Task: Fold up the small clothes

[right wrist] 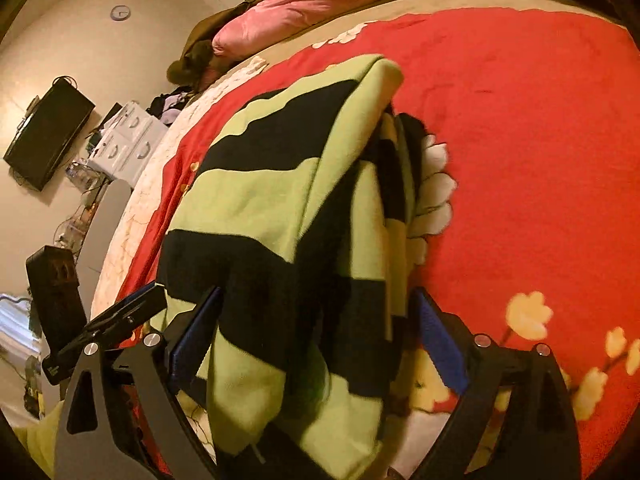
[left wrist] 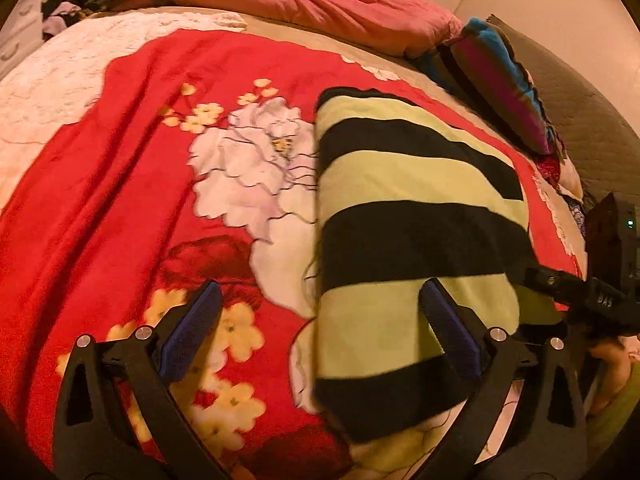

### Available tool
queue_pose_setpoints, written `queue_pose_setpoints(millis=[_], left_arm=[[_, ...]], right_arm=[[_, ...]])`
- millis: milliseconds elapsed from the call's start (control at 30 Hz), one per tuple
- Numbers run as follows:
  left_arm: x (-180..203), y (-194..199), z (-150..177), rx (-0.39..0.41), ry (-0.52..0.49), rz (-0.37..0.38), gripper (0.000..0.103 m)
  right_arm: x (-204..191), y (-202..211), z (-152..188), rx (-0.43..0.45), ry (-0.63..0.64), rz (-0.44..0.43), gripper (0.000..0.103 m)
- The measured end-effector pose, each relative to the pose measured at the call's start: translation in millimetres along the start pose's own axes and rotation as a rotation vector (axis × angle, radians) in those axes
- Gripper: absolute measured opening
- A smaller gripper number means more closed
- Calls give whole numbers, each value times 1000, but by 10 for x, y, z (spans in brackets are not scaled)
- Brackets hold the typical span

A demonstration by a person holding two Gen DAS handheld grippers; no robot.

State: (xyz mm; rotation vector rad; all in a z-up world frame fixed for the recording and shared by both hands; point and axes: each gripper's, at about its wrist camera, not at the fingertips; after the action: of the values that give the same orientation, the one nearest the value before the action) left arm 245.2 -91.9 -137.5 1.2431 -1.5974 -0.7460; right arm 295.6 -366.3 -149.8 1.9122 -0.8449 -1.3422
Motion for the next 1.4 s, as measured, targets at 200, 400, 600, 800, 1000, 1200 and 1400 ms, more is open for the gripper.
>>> queue_pose_setpoints(millis=[200, 400, 600, 800, 1000, 1200, 1400], left_arm=[[183, -39, -39, -8, -61, 70, 40], [206, 133, -48, 27, -53, 72, 28], [147, 435, 27, 69, -46, 23, 27], [172, 478, 187, 35, -72, -39, 27], [139, 422, 280, -3, -65, -42, 30], [123, 377, 313, -3, -78, -76, 38], [90, 378, 305, -5, -71, -85, 47]], right_arm=[[-97, -29, -36, 13, 12, -34, 63], [-335, 128, 7, 54, 65, -10, 58], [-561, 177, 114, 48, 93, -46, 58], [-640, 139, 264, 39, 73, -24, 58], [-593, 130, 366, 33, 24, 8, 57], [-520, 37, 392, 32, -51, 35, 68], [-555, 57, 407, 36, -50, 75, 72]])
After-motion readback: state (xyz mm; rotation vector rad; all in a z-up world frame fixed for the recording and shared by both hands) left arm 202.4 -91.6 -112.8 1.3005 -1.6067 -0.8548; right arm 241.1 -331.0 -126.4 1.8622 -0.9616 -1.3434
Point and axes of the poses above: each gripper's, at about its wrist camera, not at the fingertips, and y roughly against the way its jaws point, x to its right, z to its underside, and after that the axes turned 14 degrees about -x, right-handed
